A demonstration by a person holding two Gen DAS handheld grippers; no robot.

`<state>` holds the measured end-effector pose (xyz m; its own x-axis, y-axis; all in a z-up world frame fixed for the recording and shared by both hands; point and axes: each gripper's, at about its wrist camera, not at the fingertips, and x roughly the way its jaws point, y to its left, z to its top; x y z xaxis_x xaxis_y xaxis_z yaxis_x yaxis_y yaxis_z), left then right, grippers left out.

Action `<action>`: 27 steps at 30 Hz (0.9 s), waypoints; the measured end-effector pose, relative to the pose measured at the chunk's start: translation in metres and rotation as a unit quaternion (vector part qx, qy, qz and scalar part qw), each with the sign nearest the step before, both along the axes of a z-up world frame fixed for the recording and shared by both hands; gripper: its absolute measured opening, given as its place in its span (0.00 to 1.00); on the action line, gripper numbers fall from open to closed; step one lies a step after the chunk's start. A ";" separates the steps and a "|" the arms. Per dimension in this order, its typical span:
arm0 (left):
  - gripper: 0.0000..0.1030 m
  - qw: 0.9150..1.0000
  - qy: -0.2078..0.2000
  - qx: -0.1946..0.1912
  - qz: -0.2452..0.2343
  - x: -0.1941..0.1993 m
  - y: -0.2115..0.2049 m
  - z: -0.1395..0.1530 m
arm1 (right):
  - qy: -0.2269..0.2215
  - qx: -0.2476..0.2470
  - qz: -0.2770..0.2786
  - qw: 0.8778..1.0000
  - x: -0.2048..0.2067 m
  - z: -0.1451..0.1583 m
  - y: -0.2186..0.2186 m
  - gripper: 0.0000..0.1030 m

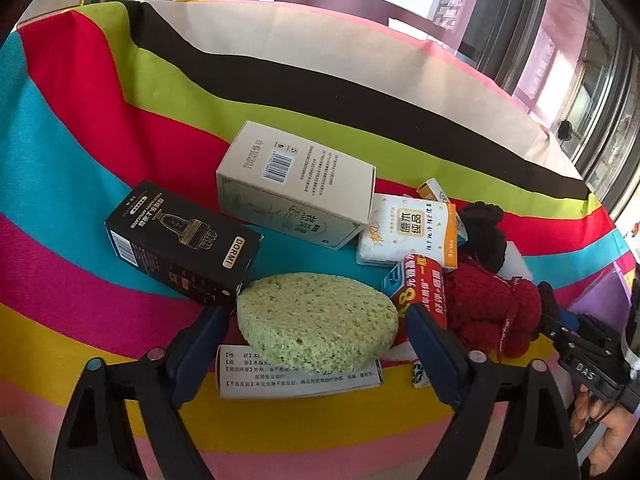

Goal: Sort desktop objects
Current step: 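Move both grippers back over the pile toward the green sponge and second sock, then grasp the green round sponge with the left gripper while the right grasps the other brown sock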

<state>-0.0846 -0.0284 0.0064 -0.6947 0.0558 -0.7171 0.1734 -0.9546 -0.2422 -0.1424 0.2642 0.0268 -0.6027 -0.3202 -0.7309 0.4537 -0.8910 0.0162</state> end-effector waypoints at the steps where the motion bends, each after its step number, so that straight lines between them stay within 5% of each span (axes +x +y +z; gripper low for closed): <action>1: 0.81 1.000 0.001 0.001 -0.001 0.000 -0.002 0.001 | -0.001 -0.003 0.003 1.000 0.000 0.000 0.000 0.31; 7: 0.78 1.000 0.003 0.000 -0.002 0.005 -0.003 0.002 | 0.010 -0.003 0.007 1.000 0.005 0.003 -0.001 0.20; 27: 0.78 0.999 0.050 -0.010 0.012 0.053 0.011 0.051 | 0.042 -0.045 0.018 0.998 0.065 0.046 0.011 0.20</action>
